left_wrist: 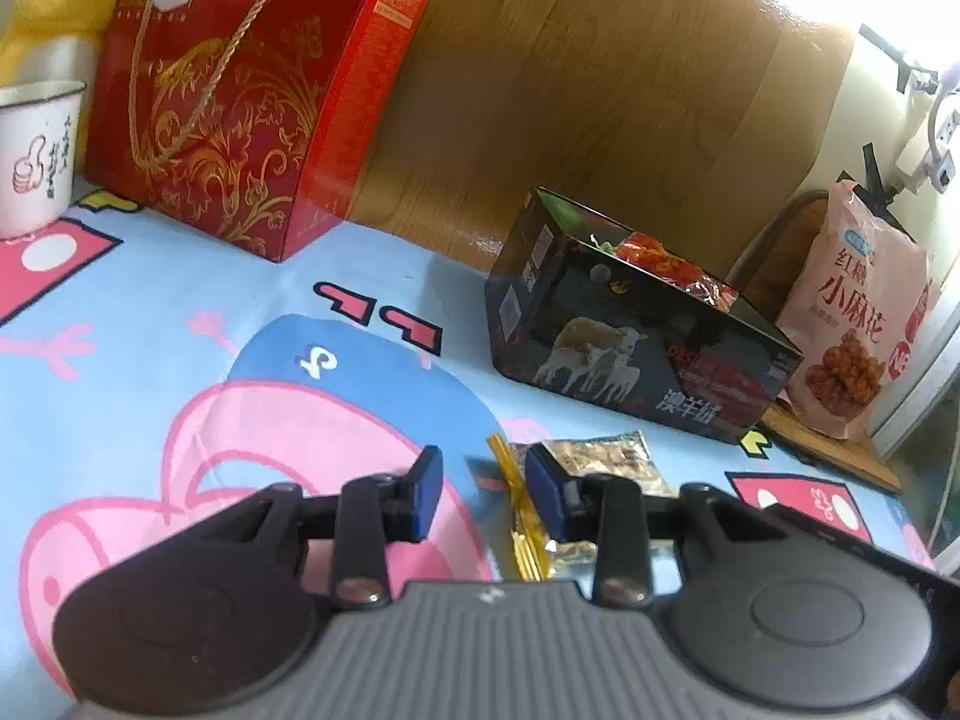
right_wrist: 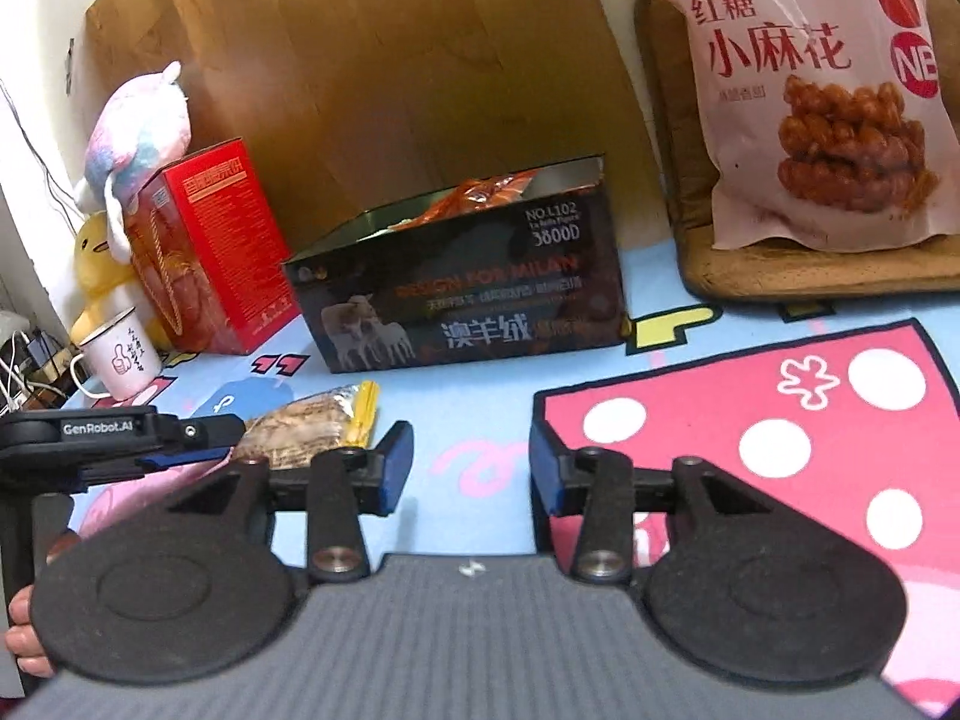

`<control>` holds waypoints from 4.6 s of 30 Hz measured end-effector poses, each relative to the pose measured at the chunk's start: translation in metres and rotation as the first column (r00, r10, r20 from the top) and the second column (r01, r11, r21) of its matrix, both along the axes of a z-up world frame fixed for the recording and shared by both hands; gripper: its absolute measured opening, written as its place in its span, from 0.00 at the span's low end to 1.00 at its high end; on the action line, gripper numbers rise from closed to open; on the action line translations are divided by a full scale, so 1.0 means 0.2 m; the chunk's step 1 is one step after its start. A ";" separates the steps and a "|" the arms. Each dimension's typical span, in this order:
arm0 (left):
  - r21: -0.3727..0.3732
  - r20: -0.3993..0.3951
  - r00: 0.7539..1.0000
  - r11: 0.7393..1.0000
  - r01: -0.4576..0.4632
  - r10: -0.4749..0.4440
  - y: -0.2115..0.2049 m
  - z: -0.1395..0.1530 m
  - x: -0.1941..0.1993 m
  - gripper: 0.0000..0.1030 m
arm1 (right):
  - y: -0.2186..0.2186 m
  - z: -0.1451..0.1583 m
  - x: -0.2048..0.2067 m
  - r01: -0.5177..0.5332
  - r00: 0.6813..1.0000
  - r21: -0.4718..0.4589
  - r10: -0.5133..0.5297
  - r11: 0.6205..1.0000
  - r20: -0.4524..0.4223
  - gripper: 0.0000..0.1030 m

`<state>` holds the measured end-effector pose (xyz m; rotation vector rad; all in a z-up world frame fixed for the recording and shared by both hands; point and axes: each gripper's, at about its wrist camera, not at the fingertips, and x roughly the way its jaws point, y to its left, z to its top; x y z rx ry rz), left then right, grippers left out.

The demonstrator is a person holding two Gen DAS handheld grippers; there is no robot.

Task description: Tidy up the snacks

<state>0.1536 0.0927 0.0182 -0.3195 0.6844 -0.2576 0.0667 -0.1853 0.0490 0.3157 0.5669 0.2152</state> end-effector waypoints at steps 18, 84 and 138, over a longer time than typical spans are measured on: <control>0.223 0.178 0.984 0.973 -0.062 0.022 -0.13 0.09 -0.16 0.39 | 0.04 -0.02 -0.08 0.046 0.999 0.012 -0.046 0.999 -0.001 0.47; 0.420 0.268 0.963 0.895 -0.151 0.037 -0.24 0.09 -0.21 0.58 | -0.19 -0.08 -0.18 0.191 0.977 0.373 -0.214 0.908 0.020 0.62; 0.459 0.298 0.955 0.879 -0.130 -0.015 -0.29 0.08 -0.24 0.77 | -0.21 -0.09 -0.17 0.174 0.980 0.391 -0.198 0.904 0.023 0.67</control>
